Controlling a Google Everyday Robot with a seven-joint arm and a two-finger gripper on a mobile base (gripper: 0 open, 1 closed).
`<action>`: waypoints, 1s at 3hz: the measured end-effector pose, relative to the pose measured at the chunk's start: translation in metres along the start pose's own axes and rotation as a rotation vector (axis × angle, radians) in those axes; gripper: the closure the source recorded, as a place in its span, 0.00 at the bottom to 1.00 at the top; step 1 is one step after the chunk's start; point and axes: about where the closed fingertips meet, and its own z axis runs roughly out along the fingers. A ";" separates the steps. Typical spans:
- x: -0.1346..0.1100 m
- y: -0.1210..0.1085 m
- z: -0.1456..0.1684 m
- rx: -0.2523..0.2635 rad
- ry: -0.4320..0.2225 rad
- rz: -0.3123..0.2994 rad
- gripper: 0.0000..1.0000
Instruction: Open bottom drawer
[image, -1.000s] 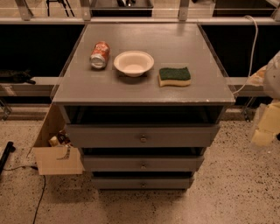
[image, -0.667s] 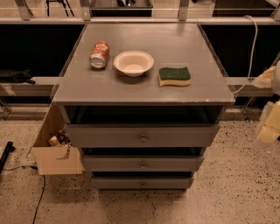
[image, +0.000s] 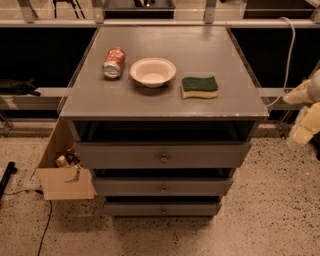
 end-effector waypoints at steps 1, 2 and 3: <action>-0.003 -0.015 0.019 -0.030 -0.037 0.012 0.00; -0.009 -0.019 0.017 -0.021 -0.044 0.009 0.00; -0.001 0.001 0.026 -0.042 -0.036 0.012 0.00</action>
Offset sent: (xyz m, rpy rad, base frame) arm 0.0208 0.0056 -0.0045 0.0512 0.0095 0.0016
